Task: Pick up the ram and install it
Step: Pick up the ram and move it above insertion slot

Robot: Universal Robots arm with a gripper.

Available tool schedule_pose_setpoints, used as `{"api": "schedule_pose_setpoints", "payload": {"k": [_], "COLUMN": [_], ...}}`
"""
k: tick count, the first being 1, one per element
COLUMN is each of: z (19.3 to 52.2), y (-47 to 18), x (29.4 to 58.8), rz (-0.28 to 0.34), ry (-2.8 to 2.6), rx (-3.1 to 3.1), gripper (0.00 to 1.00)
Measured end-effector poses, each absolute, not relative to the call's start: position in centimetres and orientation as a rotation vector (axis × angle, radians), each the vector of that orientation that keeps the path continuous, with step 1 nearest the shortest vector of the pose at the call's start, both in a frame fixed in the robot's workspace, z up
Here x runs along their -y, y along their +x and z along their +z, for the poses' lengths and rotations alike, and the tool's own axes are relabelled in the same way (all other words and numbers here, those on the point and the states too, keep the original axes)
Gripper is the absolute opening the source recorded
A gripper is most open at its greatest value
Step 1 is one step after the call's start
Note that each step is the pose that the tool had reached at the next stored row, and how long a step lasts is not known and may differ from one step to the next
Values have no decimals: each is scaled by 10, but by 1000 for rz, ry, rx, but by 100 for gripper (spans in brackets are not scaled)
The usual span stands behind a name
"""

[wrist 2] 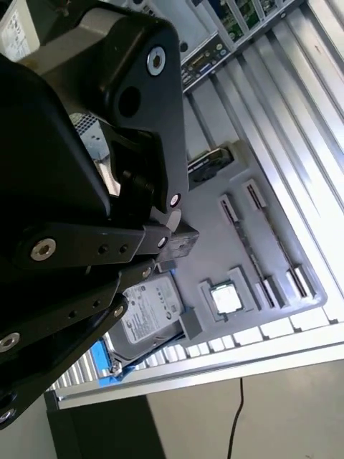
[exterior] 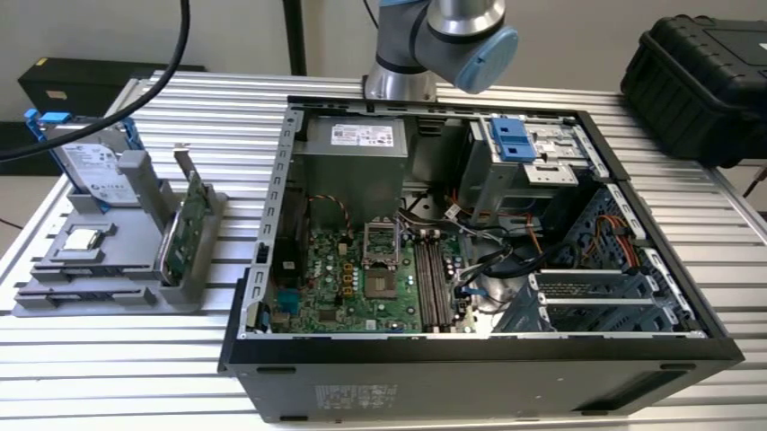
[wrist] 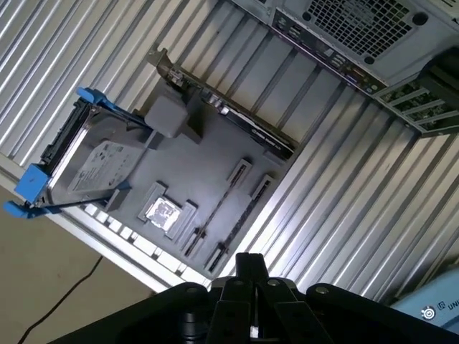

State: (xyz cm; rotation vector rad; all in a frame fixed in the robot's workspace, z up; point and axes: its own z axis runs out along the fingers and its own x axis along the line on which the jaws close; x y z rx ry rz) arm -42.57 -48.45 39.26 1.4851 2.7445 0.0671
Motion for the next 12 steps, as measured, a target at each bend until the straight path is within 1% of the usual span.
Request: {"api": "schedule_pose_setpoints", "payload": {"k": [12], "z": [393], "y": [-426], "x": [485], "rz": [65], "ry": [1563], "rx": [-2699], "gripper": [0]}}
